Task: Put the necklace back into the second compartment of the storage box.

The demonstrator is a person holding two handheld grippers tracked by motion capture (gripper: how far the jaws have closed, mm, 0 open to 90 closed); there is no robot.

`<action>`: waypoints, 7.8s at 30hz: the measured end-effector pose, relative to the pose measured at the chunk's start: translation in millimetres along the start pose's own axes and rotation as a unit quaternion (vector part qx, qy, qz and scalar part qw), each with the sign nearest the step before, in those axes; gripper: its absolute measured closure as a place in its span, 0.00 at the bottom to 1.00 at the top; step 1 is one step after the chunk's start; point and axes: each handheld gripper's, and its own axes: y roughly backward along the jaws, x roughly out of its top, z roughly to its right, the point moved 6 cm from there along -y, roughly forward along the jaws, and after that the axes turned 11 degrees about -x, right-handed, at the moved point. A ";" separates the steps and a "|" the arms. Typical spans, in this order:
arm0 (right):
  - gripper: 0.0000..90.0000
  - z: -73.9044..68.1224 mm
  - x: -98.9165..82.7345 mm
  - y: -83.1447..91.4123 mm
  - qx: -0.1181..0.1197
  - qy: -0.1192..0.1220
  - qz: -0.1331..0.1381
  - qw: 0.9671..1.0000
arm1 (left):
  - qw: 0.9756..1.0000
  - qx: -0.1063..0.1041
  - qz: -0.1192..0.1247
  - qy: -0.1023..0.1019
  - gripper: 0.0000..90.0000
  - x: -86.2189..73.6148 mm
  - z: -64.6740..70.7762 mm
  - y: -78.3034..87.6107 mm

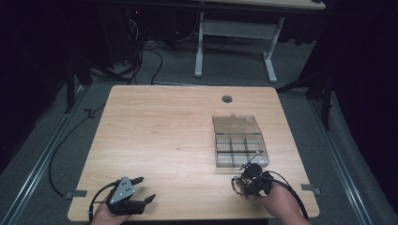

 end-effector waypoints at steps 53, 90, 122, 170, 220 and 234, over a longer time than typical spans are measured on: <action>0.91 62.8 44.6 115.1 -0.002 -0.016 0.024 1.000 | 1.000 0.001 0.001 -0.001 0.28 0.1 0.1 0.2; 0.91 98.0 137.4 50.8 -0.021 -0.046 0.015 0.999 | 1.000 -0.005 0.000 -0.002 0.28 -0.1 0.5 0.3; 0.90 83.8 138.5 -19.2 -0.002 -0.058 -0.018 0.998 | 1.000 -0.007 -0.002 -0.002 0.28 -0.4 0.5 0.4; 0.92 91.0 148.8 20.3 -0.009 -0.076 0.008 0.997 | 1.000 -0.004 -0.005 -0.005 0.28 -0.7 1.0 -0.1; 0.91 67.0 82.1 36.2 0.017 -0.101 -0.007 0.995 | 1.000 -0.005 0.001 -0.004 0.28 -0.4 1.0 1.1; 0.89 56.9 43.6 34.8 0.030 -0.115 -0.006 0.993 | 1.000 -0.002 0.003 -0.003 0.28 -0.1 1.0 0.6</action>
